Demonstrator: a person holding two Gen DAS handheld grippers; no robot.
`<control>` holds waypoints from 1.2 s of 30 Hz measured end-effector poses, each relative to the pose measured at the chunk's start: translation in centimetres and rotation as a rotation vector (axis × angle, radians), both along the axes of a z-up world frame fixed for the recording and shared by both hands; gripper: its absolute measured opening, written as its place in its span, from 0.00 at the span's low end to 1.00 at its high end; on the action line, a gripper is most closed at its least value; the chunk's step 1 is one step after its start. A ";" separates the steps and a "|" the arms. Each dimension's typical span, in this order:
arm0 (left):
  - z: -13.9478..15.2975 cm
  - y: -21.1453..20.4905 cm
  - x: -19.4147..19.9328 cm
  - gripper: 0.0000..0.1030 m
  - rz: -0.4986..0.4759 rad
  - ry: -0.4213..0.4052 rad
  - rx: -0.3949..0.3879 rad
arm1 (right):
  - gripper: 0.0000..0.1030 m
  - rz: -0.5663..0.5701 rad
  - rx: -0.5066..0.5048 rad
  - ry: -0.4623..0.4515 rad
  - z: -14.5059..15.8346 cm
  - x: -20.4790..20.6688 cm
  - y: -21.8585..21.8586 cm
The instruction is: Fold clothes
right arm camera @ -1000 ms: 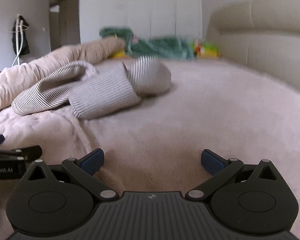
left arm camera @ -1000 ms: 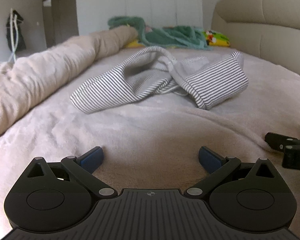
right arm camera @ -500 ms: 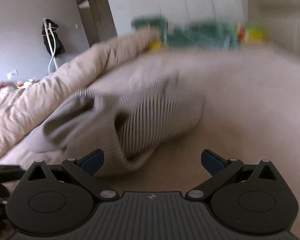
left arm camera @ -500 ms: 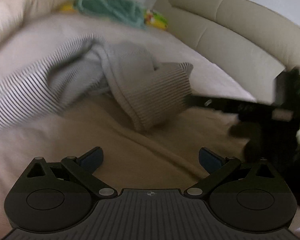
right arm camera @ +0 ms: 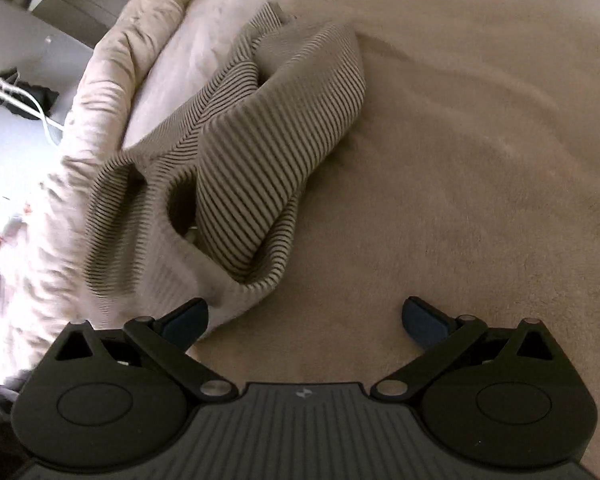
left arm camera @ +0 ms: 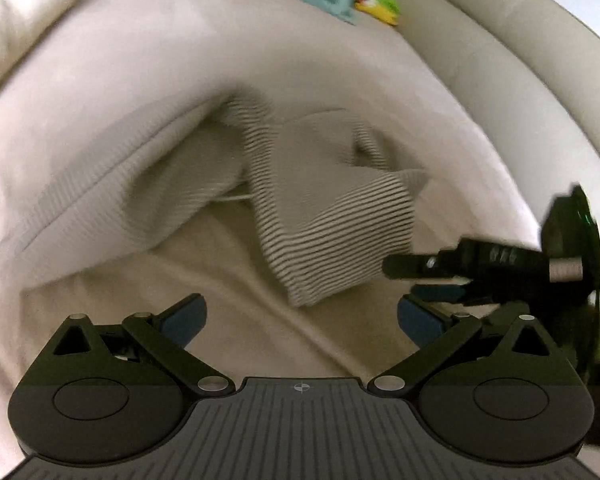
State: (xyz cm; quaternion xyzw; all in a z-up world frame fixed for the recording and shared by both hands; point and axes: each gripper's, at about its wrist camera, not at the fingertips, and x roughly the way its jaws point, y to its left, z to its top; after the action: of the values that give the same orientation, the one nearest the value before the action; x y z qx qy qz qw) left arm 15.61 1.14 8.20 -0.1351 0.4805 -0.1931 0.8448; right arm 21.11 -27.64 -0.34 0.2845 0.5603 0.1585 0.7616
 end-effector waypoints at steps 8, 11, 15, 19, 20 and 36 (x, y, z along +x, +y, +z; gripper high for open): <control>-4.0 -4.7 4.3 1.00 -0.164 0.030 -0.098 | 1.00 -0.134 -0.078 -0.042 4.1 -1.3 -5.3; 0.3 -3.3 5.9 1.00 -0.085 -0.080 -0.286 | 1.00 -0.147 -0.154 -0.042 4.7 -1.1 -6.4; 10.1 3.2 7.3 1.00 0.230 -0.443 -0.280 | 1.00 -0.125 -0.233 -0.103 6.5 -0.7 -5.7; 15.6 9.9 7.6 1.00 0.490 -0.564 -0.083 | 1.00 -0.061 -0.299 -0.208 8.6 0.5 -2.6; 15.9 11.1 7.5 1.00 0.514 -0.539 -0.057 | 1.00 -0.033 -0.334 -0.255 9.2 0.7 -1.4; 2.5 5.7 -1.6 1.00 0.076 -0.024 -0.052 | 1.00 0.189 -0.131 0.160 4.4 10.9 7.0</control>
State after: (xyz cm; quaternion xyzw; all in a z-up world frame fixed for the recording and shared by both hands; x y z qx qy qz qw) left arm 14.01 6.89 10.68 -0.1729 0.4597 -0.1747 0.8534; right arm 32.05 -20.59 4.08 0.1920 0.6526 0.1693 0.7131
